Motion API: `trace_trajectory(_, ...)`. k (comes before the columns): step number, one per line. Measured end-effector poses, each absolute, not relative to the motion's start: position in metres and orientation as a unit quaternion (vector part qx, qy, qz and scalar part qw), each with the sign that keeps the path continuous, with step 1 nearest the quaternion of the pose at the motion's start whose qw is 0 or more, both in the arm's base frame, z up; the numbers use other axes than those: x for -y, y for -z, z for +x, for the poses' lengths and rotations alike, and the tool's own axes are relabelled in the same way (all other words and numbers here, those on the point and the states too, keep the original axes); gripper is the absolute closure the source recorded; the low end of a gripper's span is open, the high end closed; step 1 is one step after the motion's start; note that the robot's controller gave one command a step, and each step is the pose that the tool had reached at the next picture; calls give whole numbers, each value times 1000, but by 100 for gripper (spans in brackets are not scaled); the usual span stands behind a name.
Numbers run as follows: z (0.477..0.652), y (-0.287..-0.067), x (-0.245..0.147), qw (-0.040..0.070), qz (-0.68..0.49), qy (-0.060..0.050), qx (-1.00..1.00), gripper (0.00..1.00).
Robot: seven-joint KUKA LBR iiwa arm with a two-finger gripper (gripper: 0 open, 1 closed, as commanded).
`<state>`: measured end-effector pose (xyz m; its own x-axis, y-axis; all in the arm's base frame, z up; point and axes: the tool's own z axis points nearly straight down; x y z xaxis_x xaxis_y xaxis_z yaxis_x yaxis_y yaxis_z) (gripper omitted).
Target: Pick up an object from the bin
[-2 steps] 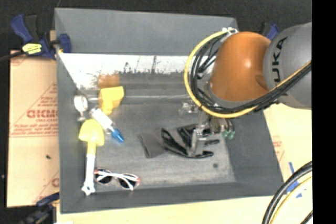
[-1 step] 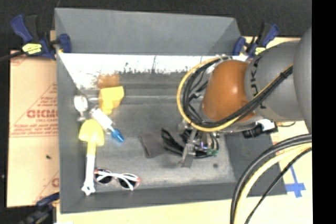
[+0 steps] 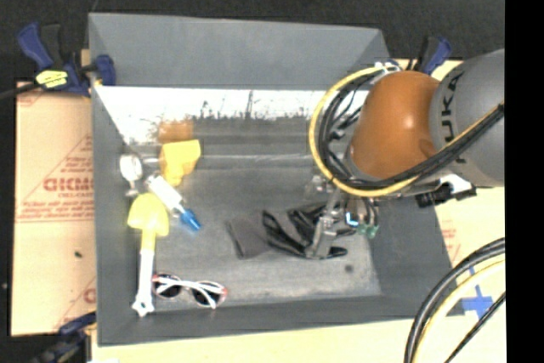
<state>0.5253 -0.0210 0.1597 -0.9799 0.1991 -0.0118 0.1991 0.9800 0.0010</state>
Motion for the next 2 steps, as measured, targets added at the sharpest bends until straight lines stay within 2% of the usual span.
trace_trajectory(1,529,-98,12,-1,157,0,-988,0)
trace_trajectory(2,513,-71,19,7,143,0,-990,0)
